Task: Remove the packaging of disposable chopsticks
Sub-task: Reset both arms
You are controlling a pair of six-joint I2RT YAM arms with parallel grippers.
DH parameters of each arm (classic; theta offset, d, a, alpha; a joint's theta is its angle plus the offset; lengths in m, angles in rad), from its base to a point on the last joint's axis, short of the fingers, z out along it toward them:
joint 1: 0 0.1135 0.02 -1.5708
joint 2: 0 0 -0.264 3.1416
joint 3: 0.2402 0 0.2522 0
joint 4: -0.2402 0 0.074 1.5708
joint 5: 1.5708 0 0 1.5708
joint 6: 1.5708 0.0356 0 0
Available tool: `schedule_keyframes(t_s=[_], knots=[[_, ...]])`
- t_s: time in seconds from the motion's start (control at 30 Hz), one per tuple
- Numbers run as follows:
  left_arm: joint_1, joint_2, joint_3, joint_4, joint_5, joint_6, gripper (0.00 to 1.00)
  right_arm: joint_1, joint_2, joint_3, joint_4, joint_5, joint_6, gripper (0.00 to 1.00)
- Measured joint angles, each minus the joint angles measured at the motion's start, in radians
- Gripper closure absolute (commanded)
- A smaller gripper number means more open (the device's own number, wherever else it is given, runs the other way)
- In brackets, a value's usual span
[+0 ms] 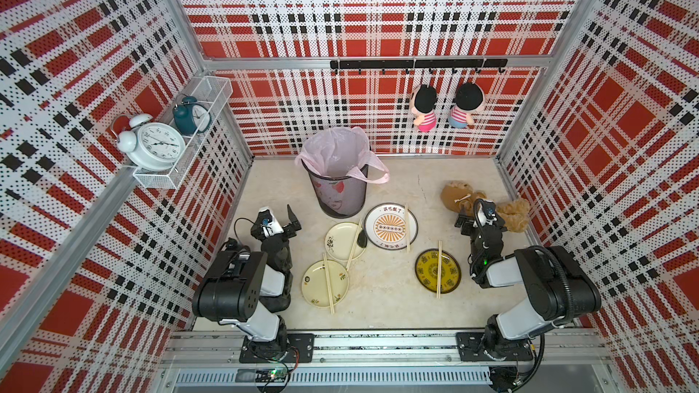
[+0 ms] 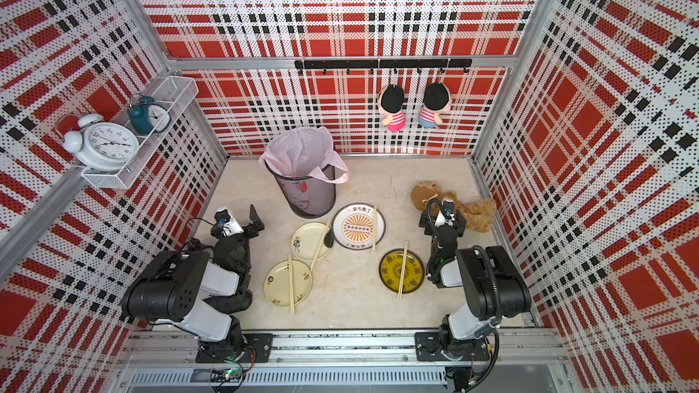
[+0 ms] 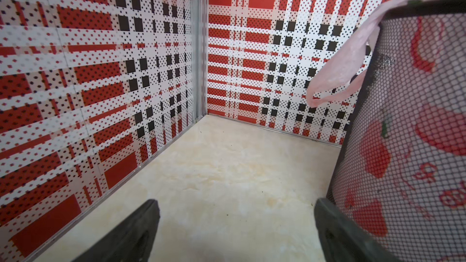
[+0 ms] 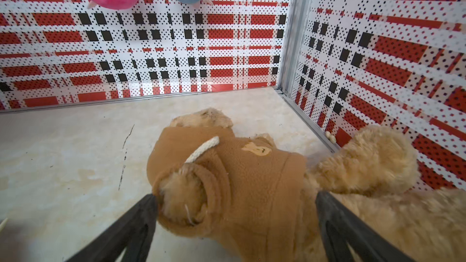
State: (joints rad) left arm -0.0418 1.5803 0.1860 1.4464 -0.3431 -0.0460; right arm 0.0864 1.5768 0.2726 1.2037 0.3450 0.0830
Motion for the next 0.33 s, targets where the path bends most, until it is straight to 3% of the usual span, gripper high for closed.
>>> schedule_keyframes(t_s=[0.33], knots=[[-0.001,0.000,0.004,-0.026,0.004,0.009,0.02,-0.005,0.000,0.001,-0.021,0.008,0.012,0.00]])
